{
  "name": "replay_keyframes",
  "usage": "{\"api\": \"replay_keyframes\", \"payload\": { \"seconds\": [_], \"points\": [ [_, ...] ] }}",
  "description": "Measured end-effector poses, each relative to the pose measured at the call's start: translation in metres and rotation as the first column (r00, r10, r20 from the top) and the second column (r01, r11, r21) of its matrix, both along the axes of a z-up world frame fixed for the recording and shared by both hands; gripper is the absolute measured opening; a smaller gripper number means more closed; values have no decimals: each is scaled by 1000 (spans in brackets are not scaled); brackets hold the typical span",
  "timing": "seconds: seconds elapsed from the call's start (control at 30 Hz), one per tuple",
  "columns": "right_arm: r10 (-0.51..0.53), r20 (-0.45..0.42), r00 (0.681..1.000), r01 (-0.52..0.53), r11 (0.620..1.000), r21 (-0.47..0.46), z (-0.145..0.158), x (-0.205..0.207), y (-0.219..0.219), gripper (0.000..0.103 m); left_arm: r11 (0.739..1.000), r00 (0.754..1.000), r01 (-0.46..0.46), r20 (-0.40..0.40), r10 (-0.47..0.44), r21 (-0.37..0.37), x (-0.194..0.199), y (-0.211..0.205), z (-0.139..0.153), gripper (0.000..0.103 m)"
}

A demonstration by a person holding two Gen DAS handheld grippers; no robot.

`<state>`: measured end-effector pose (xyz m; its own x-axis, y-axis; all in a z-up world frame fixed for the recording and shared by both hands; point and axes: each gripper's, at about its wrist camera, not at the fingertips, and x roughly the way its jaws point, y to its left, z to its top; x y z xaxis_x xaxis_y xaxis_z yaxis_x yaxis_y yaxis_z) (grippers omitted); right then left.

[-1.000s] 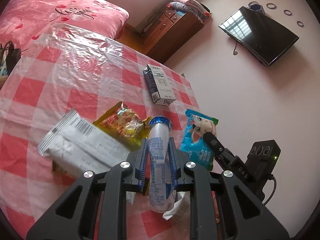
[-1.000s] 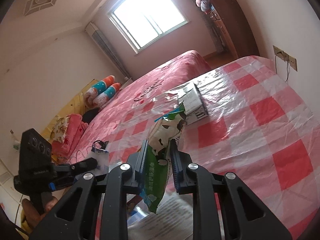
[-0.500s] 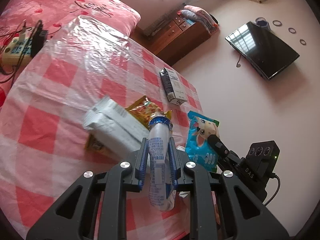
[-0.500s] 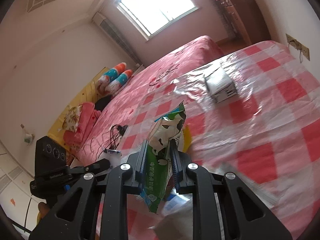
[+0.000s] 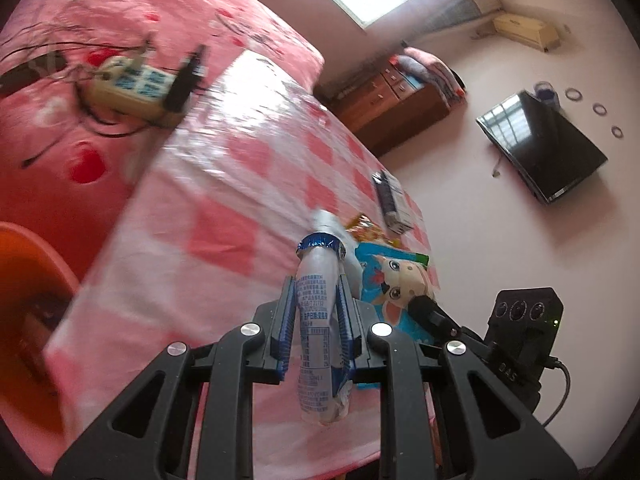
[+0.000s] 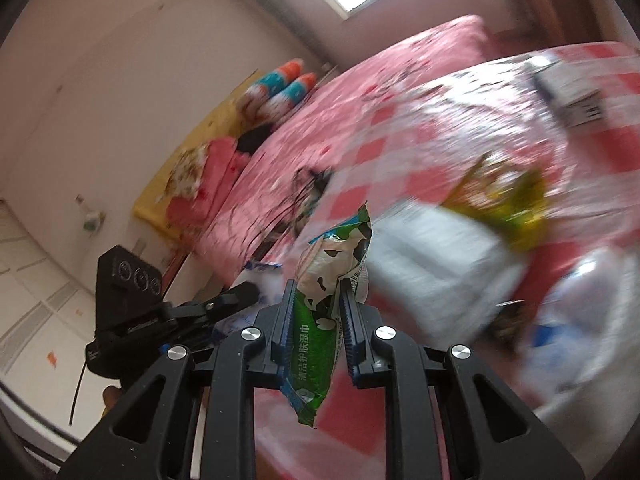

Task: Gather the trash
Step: 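Carry the bottle and tissue pack toward the orange bucket with both grippers, then open both grippers to drop the bottle and pack into the bucket, then move both grippers back toward the remaining packaging on the table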

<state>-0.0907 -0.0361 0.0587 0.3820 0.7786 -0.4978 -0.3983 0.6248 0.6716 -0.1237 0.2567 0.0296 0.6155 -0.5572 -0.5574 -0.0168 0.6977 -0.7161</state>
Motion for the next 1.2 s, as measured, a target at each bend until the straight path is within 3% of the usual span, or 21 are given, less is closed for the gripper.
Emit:
{"api": "replay_keyframes", "payload": {
  "seconds": [0.2, 0.47, 0.57, 0.63, 0.7, 0.73, 0.77, 0.9, 1.03, 1.2],
  "points": [
    [155, -28, 987, -155, 988, -3, -3, -14, 71, 22, 994, 993, -112, -31, 113, 12, -35, 57, -11, 22],
    [326, -44, 944, -327, 945, -25, -6, -29, 160, 22, 964, 961, -264, -74, 266, 43, -78, 121, -30, 22],
    [374, -47, 926, -376, 925, -54, -10, -35, 188, 24, 946, 945, -312, -79, 319, 88, -89, 139, -37, 22],
    [385, -73, 920, -390, 919, -59, -18, -36, 201, 27, 932, 934, -336, -77, 348, 139, -94, 148, -43, 27],
    [378, -98, 921, -384, 922, -54, -23, -36, 204, 49, 904, 915, -376, -76, 397, 203, -99, 156, -49, 61],
    [370, -100, 924, -376, 925, -48, -24, -36, 200, 66, 880, 899, -406, -69, 433, 246, -104, 160, -51, 65],
    [365, -94, 926, -370, 928, -42, -23, -36, 196, 69, 865, 890, -419, -62, 451, 275, -106, 162, -52, 70],
    [305, -24, 952, -306, 947, -96, -12, -42, 170, 80, 828, 881, -430, -30, 472, 360, -112, 161, -55, 80],
    [252, 65, 965, -240, 959, -150, -2, -50, 147, 83, 817, 887, -442, 43, 460, 371, -113, 151, -47, 84],
    [211, 194, 958, -175, 967, -187, 8, -66, 123, 88, 820, 894, -444, 111, 435, 361, -112, 136, -34, 85]
  ]
}}
